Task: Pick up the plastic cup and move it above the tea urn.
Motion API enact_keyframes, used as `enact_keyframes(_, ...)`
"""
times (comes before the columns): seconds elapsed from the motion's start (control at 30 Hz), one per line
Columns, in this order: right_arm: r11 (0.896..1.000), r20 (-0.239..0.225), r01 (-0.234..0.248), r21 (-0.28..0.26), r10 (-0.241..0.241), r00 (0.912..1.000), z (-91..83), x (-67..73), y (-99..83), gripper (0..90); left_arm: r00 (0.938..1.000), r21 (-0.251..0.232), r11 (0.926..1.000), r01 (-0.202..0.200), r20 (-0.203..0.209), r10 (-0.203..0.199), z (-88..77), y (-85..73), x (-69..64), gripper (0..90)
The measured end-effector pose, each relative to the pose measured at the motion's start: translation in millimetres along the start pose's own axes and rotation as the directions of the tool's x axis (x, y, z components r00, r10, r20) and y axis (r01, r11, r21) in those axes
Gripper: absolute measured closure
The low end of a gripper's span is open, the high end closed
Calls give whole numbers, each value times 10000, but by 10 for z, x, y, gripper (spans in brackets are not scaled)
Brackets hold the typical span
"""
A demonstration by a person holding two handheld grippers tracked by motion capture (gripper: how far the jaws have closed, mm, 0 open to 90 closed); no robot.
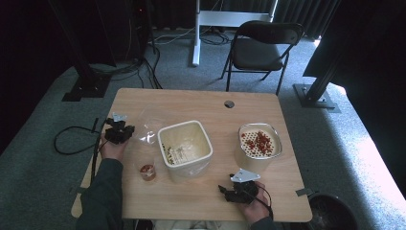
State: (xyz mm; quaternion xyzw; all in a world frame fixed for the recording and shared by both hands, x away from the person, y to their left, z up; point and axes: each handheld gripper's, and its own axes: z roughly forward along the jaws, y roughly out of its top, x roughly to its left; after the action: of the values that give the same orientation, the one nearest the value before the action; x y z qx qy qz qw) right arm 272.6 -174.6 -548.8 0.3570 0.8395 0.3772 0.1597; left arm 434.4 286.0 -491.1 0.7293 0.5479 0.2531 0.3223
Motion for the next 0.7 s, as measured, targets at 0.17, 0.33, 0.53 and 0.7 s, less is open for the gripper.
enact_keyframes(0.17, 10000, 5, -13, -4, 13, 10000, 0, 1, 0, 344, 10000, -633, 9980, 79, 61, -75, -202, 66, 68, 863)
enact_keyframes(0.33, 10000, 22, -26, -4, 26, 10000, -1, 0, -1, 350, 9996, -1049, 9945, 3, 281, 26, -385, 110, 102, 863)
enact_keyframes(0.53, 10000, 36, -41, -3, 41, 10000, -2, 1, -1, 352, 9945, -2049, 9787, -101, 1000, 312, -844, 260, 85, 862)
enact_keyframes(0.7, 10000, 44, -47, -11, 47, 10000, -1, 1, 0, 353, 9853, -2681, 9629, -299, 1541, 735, -1170, 389, -22, 861)
